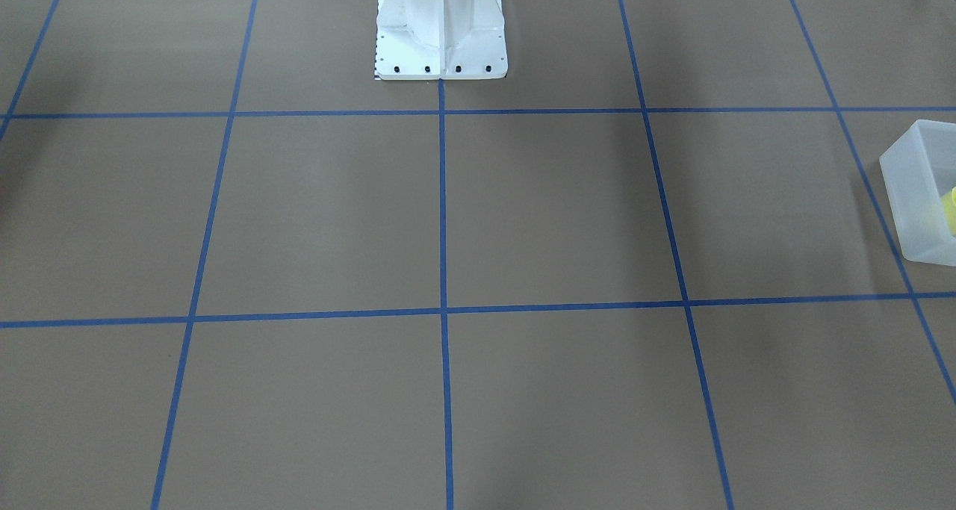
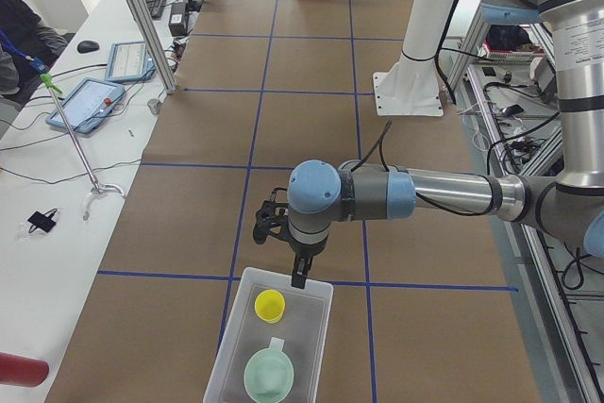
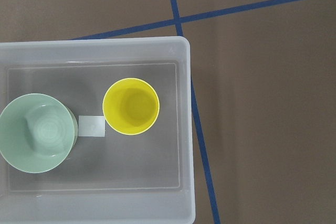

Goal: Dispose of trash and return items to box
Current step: 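Drop the lavender cloth into the pink bin with the right gripper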

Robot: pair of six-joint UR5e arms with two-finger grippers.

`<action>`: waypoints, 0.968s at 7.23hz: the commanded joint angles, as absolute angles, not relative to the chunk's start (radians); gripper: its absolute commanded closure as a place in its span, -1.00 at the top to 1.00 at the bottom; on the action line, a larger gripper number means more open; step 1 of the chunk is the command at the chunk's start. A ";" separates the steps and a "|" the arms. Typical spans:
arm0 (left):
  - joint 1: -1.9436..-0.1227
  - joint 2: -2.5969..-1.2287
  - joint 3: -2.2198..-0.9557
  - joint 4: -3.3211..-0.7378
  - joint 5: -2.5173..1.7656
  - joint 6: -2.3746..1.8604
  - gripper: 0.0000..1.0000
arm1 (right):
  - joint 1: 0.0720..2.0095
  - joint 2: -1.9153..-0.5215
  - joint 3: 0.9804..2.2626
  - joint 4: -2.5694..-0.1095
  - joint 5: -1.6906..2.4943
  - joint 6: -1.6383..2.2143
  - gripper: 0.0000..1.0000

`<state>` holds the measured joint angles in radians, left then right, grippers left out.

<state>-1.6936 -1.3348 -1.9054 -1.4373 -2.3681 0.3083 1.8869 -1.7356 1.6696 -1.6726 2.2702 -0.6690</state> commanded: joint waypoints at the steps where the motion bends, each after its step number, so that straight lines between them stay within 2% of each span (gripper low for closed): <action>1: -1.694 -1.336 -1.907 -1.437 -2.368 0.308 0.96 | 1.893 -1.744 1.565 -1.601 2.249 -0.704 -1.00; 2: -1.694 -1.336 -1.907 -1.437 -2.367 0.308 0.96 | 1.885 -1.737 1.502 -1.524 2.253 -0.646 -1.00; 4: -1.695 -1.336 -1.907 -1.440 -2.367 0.308 0.96 | 1.835 -1.736 1.462 -1.457 2.261 -0.477 -1.00; 6: -1.695 -1.335 -1.905 -1.457 -2.365 0.307 0.96 | 1.776 -1.735 1.402 -1.381 2.281 -0.474 0.28; 7: -1.694 -1.336 -1.905 -1.459 -2.365 0.307 0.96 | 1.775 -1.733 1.407 -1.375 2.307 -0.471 0.99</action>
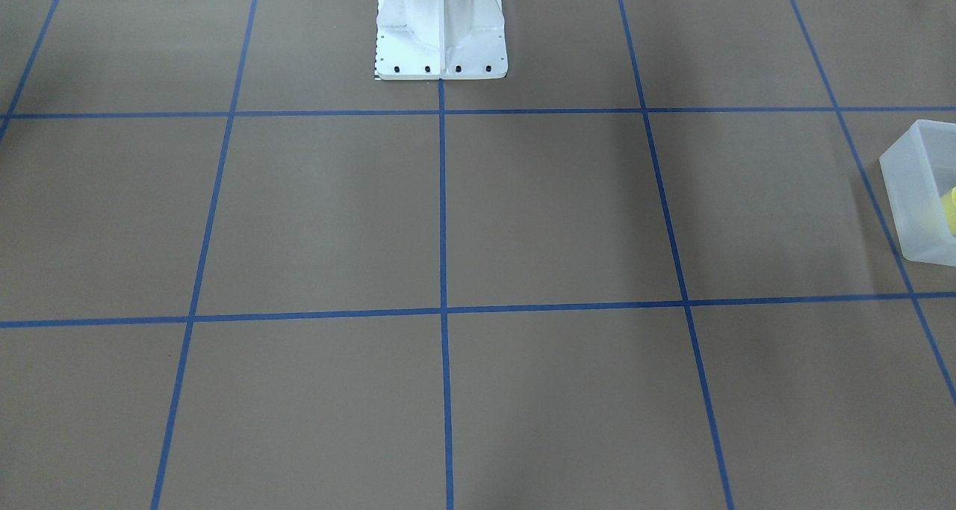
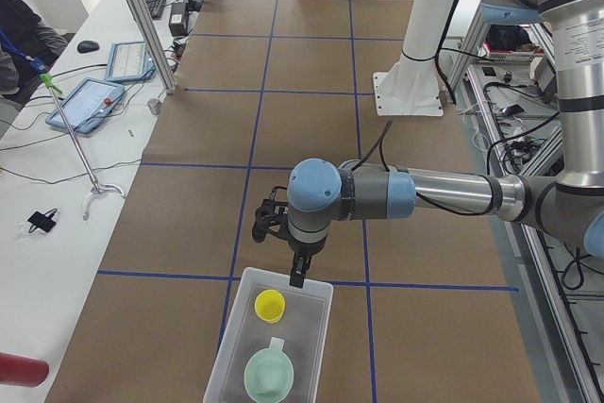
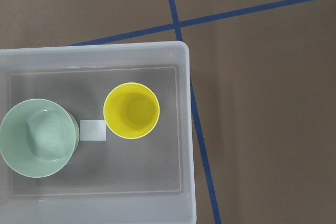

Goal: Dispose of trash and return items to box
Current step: 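Drop the lavender cloth into the pink bin with the right gripper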

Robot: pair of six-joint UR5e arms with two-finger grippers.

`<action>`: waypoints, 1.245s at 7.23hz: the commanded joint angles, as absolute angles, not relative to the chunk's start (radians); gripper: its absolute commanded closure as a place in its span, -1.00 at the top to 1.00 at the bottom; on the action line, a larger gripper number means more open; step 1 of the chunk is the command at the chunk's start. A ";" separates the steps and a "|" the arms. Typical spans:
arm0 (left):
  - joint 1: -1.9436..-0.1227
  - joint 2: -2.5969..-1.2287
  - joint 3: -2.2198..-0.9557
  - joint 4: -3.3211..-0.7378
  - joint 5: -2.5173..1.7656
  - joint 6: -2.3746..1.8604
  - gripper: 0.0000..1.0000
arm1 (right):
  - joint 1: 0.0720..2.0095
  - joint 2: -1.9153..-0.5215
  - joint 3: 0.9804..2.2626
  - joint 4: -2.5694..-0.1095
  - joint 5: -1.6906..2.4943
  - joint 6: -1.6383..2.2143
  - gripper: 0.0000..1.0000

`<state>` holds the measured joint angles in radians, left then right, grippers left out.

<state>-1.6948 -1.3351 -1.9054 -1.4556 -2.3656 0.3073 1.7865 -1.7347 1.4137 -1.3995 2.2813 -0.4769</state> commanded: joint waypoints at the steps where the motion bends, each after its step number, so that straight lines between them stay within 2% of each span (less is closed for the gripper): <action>1: -1.694 -1.335 -1.905 -1.457 -2.365 0.307 0.96 | 1.775 -1.706 1.436 -1.371 2.362 -0.409 1.00; 3: -1.695 -1.335 -1.904 -1.457 -2.365 0.307 0.96 | 1.717 -1.652 1.526 -1.384 2.385 -0.170 1.00; 6: -1.695 -1.327 -1.902 -1.457 -2.365 0.308 0.96 | 1.583 -1.655 1.707 -1.384 2.382 0.195 1.00; 9: -1.695 -1.319 -1.901 -1.459 -2.365 0.308 0.96 | 1.560 -1.696 1.738 -1.378 2.366 0.201 1.00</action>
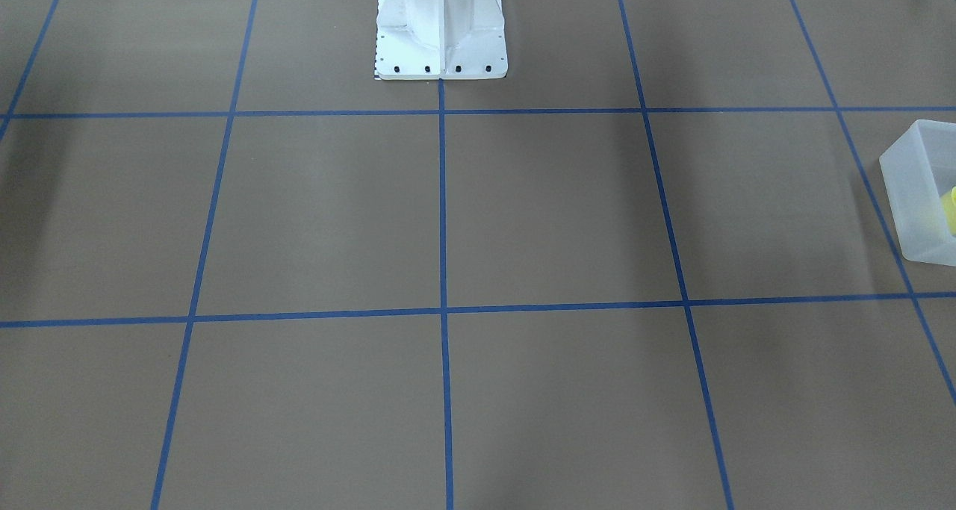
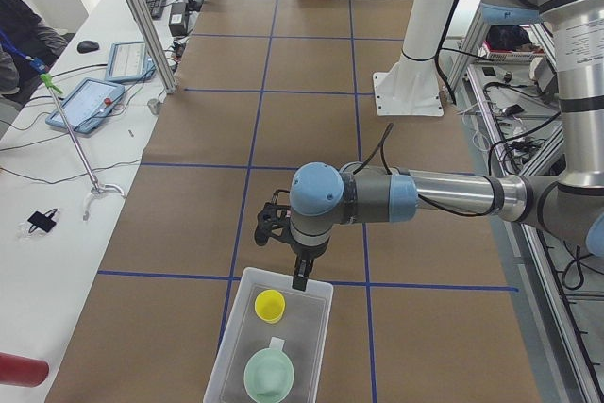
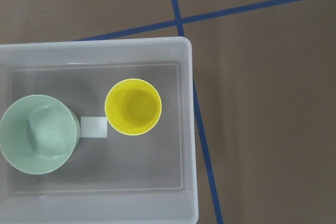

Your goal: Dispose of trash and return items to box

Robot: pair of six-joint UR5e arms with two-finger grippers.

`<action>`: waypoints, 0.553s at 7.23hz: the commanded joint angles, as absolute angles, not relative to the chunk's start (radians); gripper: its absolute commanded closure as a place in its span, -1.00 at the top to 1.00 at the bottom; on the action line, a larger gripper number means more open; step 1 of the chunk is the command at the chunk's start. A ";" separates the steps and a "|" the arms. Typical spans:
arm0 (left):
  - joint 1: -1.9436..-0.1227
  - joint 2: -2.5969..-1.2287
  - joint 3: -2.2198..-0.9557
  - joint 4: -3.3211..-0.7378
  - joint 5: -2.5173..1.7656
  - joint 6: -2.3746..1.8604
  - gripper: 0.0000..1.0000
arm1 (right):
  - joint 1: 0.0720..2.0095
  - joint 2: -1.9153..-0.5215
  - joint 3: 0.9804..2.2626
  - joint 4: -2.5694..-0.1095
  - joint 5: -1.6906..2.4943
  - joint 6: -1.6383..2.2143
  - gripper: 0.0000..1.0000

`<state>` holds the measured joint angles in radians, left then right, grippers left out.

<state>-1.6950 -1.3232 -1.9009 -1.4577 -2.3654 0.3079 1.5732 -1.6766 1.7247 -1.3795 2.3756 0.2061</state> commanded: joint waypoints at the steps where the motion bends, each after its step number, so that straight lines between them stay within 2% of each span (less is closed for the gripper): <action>1: -1.694 -1.318 -1.901 -1.459 -2.365 0.308 0.96 | 1.486 -1.725 1.781 -1.384 2.309 0.169 1.00; 2: -1.695 -1.319 -1.901 -1.459 -2.365 0.308 0.96 | 1.464 -1.732 1.787 -1.385 2.298 0.134 1.00; 4: -1.694 -1.315 -1.901 -1.459 -2.365 0.308 0.96 | 1.501 -1.726 1.831 -1.560 2.304 -0.039 1.00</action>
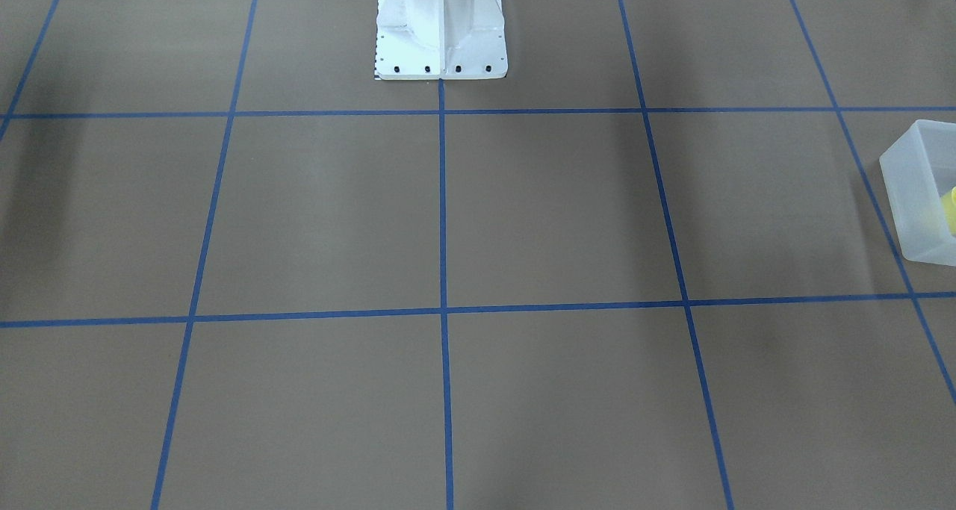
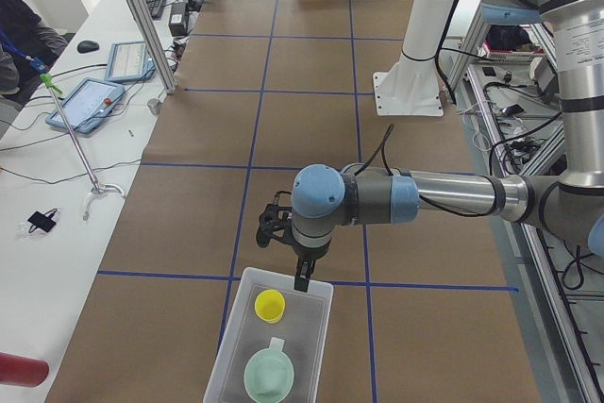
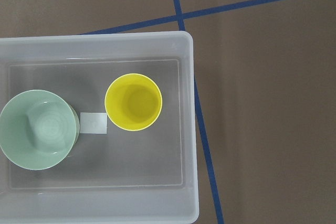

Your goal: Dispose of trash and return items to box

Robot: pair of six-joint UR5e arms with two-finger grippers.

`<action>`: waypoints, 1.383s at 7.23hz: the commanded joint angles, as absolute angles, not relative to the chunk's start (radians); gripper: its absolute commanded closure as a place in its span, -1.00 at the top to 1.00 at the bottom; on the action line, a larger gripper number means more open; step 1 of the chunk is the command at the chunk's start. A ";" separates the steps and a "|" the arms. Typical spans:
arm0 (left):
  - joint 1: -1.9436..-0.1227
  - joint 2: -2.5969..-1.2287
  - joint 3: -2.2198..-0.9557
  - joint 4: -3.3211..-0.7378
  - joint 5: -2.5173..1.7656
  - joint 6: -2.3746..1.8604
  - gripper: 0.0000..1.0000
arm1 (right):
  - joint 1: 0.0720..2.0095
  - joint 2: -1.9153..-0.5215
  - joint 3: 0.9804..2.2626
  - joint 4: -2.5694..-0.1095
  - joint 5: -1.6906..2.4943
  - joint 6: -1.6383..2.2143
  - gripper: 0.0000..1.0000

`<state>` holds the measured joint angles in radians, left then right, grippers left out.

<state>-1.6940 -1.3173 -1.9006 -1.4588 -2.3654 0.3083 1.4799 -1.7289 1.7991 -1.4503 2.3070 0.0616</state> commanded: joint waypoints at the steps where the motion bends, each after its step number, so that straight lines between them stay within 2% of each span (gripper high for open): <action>1: -1.694 -1.312 -1.901 -1.460 -2.365 0.308 0.96 | 1.512 -1.723 1.847 -1.639 2.295 -0.105 1.00; 10: -1.695 -1.310 -1.898 -1.460 -2.364 0.308 0.96 | 1.549 -1.783 1.847 -1.669 2.180 -0.129 1.00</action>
<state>-1.6946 -1.3100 -1.8979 -1.4610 -2.3642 0.3083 1.5494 -1.7877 1.8427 -1.6673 2.1863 -0.1252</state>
